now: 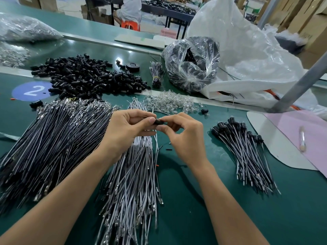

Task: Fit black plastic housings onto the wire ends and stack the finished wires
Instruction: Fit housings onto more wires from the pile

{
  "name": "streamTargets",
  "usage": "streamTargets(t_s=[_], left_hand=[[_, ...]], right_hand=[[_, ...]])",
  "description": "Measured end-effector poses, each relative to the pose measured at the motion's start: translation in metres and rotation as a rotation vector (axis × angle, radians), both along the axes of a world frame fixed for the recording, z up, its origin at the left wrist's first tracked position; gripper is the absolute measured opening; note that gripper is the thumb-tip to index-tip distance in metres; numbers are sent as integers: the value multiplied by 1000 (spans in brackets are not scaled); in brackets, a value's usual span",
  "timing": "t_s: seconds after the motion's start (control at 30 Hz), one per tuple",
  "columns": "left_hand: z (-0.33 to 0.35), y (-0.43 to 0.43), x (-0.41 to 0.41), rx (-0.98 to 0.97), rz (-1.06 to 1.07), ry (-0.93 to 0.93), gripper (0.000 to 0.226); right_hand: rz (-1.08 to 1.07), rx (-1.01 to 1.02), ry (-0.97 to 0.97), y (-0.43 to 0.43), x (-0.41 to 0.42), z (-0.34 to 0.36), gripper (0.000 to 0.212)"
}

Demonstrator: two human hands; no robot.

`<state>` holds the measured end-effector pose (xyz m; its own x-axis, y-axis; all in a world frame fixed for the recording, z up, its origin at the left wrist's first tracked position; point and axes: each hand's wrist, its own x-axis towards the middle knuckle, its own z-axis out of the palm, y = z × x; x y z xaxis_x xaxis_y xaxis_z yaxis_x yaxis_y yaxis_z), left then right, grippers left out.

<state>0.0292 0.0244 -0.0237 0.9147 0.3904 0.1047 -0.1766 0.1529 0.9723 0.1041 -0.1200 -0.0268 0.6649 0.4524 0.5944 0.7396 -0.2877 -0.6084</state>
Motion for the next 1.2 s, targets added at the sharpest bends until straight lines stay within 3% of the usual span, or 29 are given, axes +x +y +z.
streamTargets(t_s=[0.2, 0.3, 0.4, 0.5, 0.57, 0.67, 0.73, 0.8, 0.87, 1.0, 1.2], left_hand=[[3, 3, -2, 68, 73, 19, 17], [5, 13, -3, -4, 172, 26, 10], [5, 23, -4, -144, 327, 20, 5], [4, 26, -4, -216, 382, 21, 5], [5, 24, -4, -199, 256, 54, 9], [7, 20, -4, -87, -97, 110, 22], [6, 17, -5, -24, -235, 65, 28], [7, 15, -4, -84, -225, -5, 29], [7, 16, -3, -130, -159, -23, 28], [3, 9, -3, 44, -148, 27, 32], [3, 9, -5, 35, -181, 24, 16]], right_hand=[[-47, 16, 3, -2, 3, -3, 14], [-44, 79, 88, -5, 6, -2, 10], [-84, 183, 228, -11, 12, 1, 11], [-45, 395, 530, -14, 16, 6, 14], [66, 610, 740, -15, 17, 10, 12], [306, 1011, 1066, -20, 20, 17, 12], [368, 1167, 1199, -25, 21, 21, 19], [376, 1134, 1221, -28, 20, 22, 23], [356, 939, 1154, -26, 17, 23, 20], [482, 558, 1065, -10, 3, 15, 42], [607, 397, 1020, 1, -7, 7, 55]])
